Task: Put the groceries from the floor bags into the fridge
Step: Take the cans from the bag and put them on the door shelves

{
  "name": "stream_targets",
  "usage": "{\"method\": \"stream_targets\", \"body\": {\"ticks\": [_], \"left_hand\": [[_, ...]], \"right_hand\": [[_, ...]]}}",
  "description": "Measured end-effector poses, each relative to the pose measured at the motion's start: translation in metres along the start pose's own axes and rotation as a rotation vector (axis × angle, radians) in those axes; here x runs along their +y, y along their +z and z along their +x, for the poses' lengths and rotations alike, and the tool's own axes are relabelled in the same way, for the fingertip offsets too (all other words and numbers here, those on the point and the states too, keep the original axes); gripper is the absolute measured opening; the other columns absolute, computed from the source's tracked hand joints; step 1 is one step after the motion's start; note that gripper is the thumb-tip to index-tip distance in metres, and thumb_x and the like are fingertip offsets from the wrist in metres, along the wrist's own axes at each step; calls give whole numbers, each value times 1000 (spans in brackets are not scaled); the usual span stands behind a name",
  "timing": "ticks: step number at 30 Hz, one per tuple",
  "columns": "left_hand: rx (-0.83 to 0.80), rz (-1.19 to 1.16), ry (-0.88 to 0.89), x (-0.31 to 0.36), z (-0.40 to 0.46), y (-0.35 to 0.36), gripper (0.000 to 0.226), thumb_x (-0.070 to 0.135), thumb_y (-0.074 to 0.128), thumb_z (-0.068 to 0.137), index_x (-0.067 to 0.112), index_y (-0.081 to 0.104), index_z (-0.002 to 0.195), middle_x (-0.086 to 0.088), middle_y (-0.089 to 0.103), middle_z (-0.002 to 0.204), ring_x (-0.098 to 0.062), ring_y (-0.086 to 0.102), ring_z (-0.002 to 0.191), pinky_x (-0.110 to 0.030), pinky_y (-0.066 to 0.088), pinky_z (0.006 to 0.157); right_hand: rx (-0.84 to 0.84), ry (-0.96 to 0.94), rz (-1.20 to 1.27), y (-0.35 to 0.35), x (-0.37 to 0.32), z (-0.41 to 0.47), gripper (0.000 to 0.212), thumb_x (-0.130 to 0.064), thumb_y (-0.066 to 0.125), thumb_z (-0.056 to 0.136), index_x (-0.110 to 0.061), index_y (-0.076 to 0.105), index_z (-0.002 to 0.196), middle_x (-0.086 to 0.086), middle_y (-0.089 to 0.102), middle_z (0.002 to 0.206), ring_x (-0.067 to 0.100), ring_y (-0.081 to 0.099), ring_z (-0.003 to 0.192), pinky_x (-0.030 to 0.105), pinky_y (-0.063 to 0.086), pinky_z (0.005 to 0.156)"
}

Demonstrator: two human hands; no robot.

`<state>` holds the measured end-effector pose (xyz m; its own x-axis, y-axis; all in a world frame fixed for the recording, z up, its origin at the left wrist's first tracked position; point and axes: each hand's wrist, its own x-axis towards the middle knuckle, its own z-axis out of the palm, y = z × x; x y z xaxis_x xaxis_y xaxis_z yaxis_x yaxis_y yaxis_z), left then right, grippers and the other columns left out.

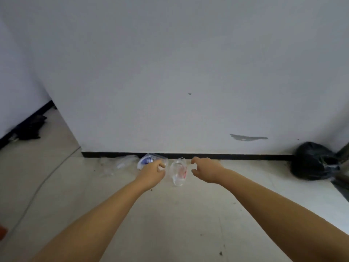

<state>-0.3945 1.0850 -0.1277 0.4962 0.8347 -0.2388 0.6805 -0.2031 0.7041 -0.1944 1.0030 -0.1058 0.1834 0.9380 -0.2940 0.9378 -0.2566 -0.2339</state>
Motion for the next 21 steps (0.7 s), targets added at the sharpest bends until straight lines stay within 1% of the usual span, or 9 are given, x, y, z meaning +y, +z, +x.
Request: {"method": "stream_targets", "body": {"ticks": [2,4,6,9,13,15,17,21], "left_hand": [[30,-32,-58,-23,17,-16,9,12,53,86,17,59,90,-4,61,71,-27,61,68,-30,48,62],[31,-14,-112,-52,38,-33,15,10,51,87,9,63,96,-13,65,83,-32,64,82,-31,48,72],[36,-7,-155,-81,63,-52,15,11,52,87,10,63,97,-18,67,93,-34,64,90,-32,48,76],[11,0,-169,-120,107,-82,11,13,51,89,18,60,93,-13,66,91,-29,63,84,-30,47,74],[-58,16,-159,-159,163,-122,18,14,55,88,14,62,104,-13,67,95,-30,64,89,-33,49,79],[-104,36,-164,-173,195,-142,19,13,54,87,14,62,105,-11,66,91,-27,62,83,-32,49,78],[-119,24,-182,-182,231,-157,18,11,53,87,12,62,102,-13,67,92,-24,60,79,-31,48,75],[-188,4,-202,-190,306,-160,17,14,53,87,11,62,100,-12,69,97,-28,65,88,-34,51,78]], "right_hand": [[-33,-25,5,9,-19,42,42,-33,46,93,-19,44,133,7,58,127,28,57,112,36,47,89],[-79,-44,12,18,-38,82,43,-32,46,93,-19,44,134,7,54,133,28,54,117,38,46,94],[-110,-55,5,24,-57,121,43,-31,46,94,-17,42,135,8,53,134,28,52,119,36,42,95],[-122,-16,5,36,-77,179,42,-31,44,95,-18,42,135,8,54,133,27,51,120,36,37,98],[-195,107,71,54,-98,242,43,-32,43,96,-18,41,136,10,52,136,27,49,123,37,39,101],[-215,143,93,57,-106,269,43,-33,43,97,-18,41,136,10,52,135,28,51,121,36,40,100],[-225,167,119,56,-111,295,42,-33,43,97,-18,41,136,10,54,133,27,52,120,34,41,98],[-252,220,199,63,-103,357,41,-32,45,96,-18,43,135,9,58,128,26,55,116,31,41,95]]}}
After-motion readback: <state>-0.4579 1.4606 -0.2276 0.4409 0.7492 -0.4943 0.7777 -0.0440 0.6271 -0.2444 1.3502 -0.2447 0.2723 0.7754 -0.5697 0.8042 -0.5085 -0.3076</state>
